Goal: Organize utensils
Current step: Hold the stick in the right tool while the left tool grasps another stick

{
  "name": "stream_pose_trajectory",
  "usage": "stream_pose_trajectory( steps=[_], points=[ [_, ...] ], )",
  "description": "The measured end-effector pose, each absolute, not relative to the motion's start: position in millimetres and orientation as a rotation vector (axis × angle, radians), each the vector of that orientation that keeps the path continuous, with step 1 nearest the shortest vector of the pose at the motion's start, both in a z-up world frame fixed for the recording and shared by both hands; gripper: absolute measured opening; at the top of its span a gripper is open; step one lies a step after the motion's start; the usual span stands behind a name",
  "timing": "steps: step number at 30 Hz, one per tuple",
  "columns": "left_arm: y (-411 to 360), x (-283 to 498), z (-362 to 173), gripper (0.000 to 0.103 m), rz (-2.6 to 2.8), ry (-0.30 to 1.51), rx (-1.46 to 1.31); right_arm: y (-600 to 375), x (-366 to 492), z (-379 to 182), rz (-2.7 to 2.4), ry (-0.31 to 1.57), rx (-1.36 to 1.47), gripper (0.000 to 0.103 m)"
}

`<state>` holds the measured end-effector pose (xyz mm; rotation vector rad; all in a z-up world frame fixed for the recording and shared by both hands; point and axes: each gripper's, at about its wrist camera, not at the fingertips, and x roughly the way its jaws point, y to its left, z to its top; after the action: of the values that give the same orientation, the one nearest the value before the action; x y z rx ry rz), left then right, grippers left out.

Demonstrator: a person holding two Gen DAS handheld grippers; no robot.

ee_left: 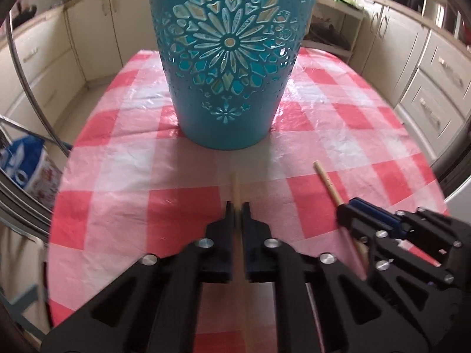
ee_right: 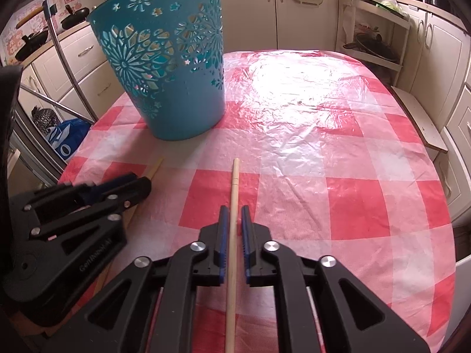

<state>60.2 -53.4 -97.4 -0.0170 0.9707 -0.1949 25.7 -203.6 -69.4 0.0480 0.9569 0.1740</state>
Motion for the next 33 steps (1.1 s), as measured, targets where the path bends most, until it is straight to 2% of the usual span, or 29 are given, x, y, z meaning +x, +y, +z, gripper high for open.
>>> stream_pose_trajectory(
  steps=[5, 11, 13, 15, 17, 20, 24, 33],
  points=[
    [-36, 64, -93, 0.004, -0.207, 0.988, -0.118, -191, 27, -69, 0.173, 0.946, 0.001, 0.032],
    [-28, 67, -84, 0.004, -0.218, 0.972, -0.134, -182, 35, -70, 0.138, 0.949, -0.053, 0.034],
    [-29, 67, -80, 0.004, -0.229, 0.970, -0.132, -179, 38, -70, 0.138, 0.957, -0.061, 0.028],
    [-30, 65, -75, 0.004, -0.243, 0.962, -0.129, -175, 42, -69, 0.156, 0.970, -0.078, 0.016],
    [-32, 65, -70, 0.004, -0.253, 0.952, -0.129, -172, 43, -69, 0.176, 0.983, -0.083, 0.010],
    [-30, 63, -62, 0.004, -0.266, 0.937, -0.135, -178, 44, -69, 0.185, 0.995, -0.028, 0.006],
    [-32, 62, -55, 0.004, -0.282, 0.926, -0.140, -194, 44, -71, 0.200, 0.993, 0.104, 0.006],
    [-35, 58, -41, 0.004, -0.306, 0.896, -0.148, -210, 40, -65, 0.203, 0.953, 0.187, 0.006]
  ],
)
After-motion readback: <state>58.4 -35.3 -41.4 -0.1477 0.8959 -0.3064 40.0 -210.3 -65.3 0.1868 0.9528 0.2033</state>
